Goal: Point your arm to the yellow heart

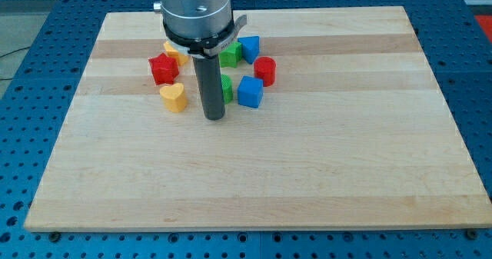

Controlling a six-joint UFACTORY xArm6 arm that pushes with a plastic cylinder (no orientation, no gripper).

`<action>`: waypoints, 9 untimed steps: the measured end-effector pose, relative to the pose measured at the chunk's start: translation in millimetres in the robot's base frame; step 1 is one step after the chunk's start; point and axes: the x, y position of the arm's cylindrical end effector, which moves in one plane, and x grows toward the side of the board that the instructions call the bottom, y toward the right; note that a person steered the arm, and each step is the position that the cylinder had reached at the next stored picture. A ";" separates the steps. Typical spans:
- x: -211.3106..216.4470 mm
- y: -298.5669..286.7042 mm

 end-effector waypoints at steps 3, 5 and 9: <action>-4.6 30.5; 30.5 85.8; 39.9 84.1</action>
